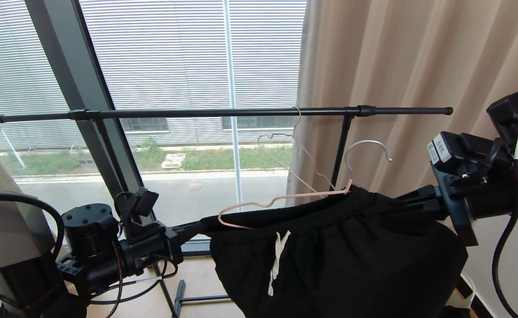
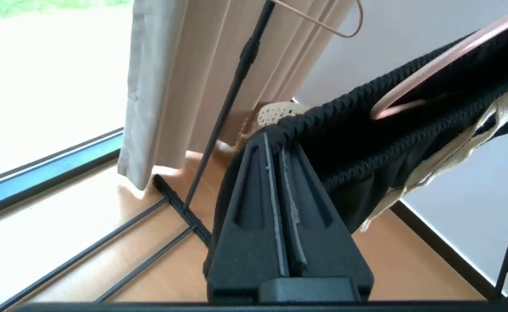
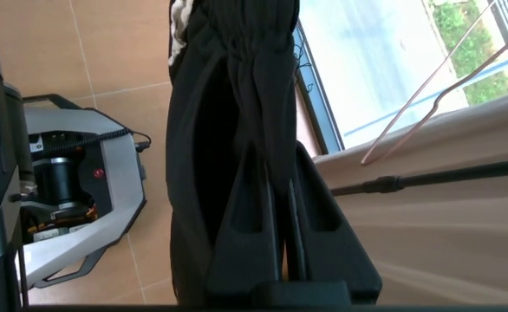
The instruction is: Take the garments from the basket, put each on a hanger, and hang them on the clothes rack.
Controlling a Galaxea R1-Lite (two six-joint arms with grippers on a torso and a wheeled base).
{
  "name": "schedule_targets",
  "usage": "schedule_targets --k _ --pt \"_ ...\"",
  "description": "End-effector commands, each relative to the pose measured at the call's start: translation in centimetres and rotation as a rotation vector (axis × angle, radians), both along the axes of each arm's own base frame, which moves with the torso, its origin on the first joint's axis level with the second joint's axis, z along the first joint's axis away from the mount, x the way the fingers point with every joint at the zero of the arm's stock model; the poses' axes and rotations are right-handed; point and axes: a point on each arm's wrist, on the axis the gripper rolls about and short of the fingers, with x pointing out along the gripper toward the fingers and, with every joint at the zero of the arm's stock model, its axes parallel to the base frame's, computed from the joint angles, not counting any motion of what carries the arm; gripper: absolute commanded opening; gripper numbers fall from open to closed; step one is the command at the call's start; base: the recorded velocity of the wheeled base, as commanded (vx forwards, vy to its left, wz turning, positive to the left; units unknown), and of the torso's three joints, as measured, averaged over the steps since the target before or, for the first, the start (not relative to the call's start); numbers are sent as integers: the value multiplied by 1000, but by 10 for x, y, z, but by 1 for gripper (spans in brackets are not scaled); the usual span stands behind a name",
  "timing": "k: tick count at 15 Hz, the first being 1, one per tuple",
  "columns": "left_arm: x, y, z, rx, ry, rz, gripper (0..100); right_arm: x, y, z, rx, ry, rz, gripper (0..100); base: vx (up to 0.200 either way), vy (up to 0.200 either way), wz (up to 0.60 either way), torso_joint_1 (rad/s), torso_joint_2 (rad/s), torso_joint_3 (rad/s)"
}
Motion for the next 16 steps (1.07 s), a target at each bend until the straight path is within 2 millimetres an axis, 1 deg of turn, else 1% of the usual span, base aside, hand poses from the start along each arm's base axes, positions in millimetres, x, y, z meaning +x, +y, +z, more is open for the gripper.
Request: schedule_targets --k 1,2,5,7,8,10,11,13,14,16 --pt "-1 2 9 -8 -31 6 0 0 1 -13 -14 28 0 0 0 0 0 0 0 0" --pt "-1 2 9 -8 -35 6 0 1 2 -16 -16 26 0 0 0 0 0 0 0 0" --pt "-2 2 12 -8 -43 6 0 2 3 -17 -18 21 2 0 0 0 0 0 0 0" --pt "-2 2 18 0 -15 6 0 0 6 -20 -44 21 -2 0 0 0 0 0 0 0" --pt "-2 2 18 0 -15 6 0 0 6 -20 -44 21 -2 0 0 0 0 0 0 0" --pt "0 2 44 25 67 7 0 0 11 -23 -117 -18 -36 0 0 0 0 0 0 0" --pt "2 1 49 33 91 8 0 2 12 -23 -127 -45 -45 0 0 0 0 0 0 0" --pt "6 -1 54 73 104 3 0 4 12 -24 -123 -65 -45 0 0 0 0 0 0 0" --pt "10 -2 59 124 101 33 0 3 12 -26 -126 -62 -43 0 0 0 0 0 0 0" --pt "13 -5 68 165 115 41 0 1 15 -33 -134 -60 -23 0 0 0 0 0 0 0"
